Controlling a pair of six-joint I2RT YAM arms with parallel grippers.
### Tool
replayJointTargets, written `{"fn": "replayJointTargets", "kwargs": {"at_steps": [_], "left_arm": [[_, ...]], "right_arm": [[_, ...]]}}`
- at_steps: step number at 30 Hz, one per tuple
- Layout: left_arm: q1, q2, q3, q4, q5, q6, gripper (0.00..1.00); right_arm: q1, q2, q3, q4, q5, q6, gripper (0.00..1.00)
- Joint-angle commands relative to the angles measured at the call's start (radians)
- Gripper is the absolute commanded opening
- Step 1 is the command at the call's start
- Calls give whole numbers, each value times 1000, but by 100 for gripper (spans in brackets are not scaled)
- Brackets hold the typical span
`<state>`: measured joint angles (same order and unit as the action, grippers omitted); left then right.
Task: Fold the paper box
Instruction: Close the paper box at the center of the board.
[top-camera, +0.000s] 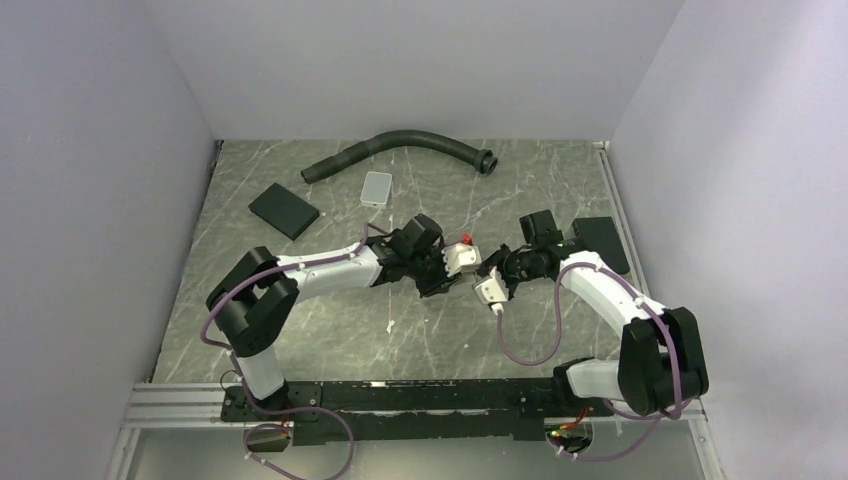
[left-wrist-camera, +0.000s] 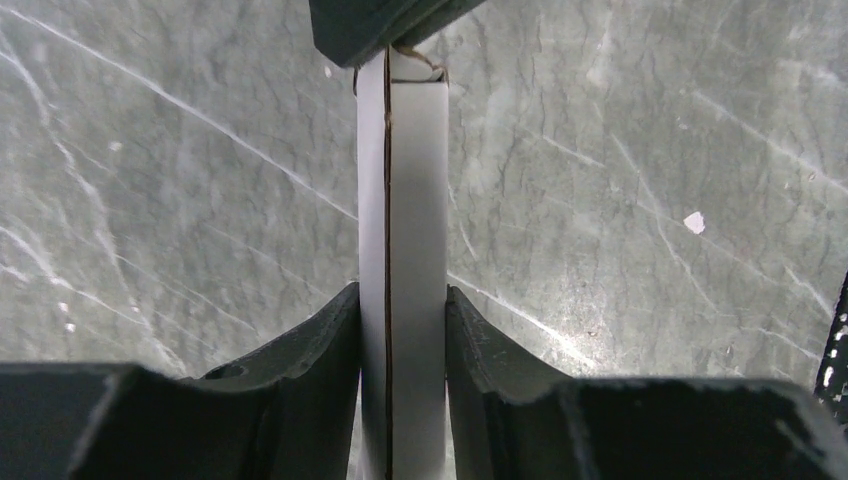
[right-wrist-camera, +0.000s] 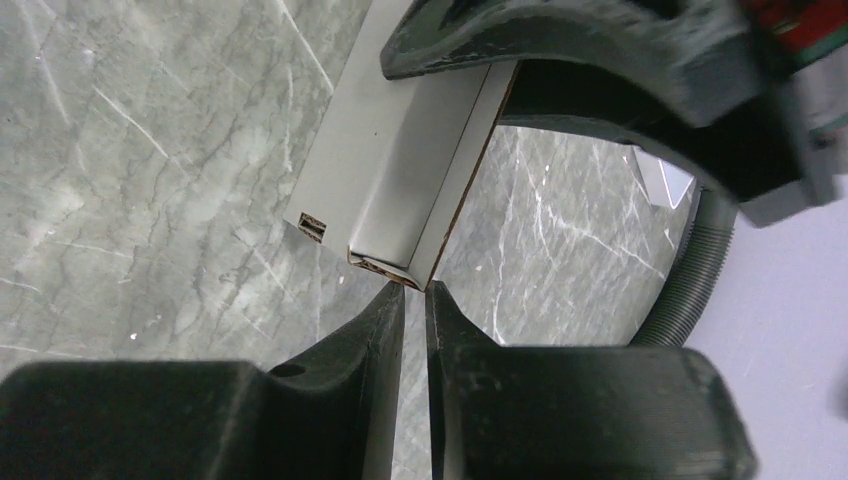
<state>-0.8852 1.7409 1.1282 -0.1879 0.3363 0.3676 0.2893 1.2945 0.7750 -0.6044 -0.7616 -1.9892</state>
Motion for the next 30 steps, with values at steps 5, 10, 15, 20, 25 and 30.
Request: {"fn": "replayJointTargets", "kwargs": {"at_steps": [5, 10, 15, 20, 25, 30], "left_arm": [[-12, 45, -18, -65, -7, -36, 44], [-14, 46, -14, -65, -18, -44, 43], [-14, 58, -1, -74, -11, -51, 40], [-13, 67, 14, -85, -17, -61, 40], [-14, 72, 27, -95, -19, -74, 41], [-14, 70, 22, -88, -22, -87, 42]], "right_arm": [[25, -29, -24, -14, -31, 4, 16], [29, -38, -36, -11, -23, 0, 16], [41, -51, -59, 4, -2, 4, 16], [51, -60, -71, 17, 13, 15, 15], [68, -66, -81, 20, 23, 30, 14], [83, -78, -108, 35, 40, 46, 13]]}}
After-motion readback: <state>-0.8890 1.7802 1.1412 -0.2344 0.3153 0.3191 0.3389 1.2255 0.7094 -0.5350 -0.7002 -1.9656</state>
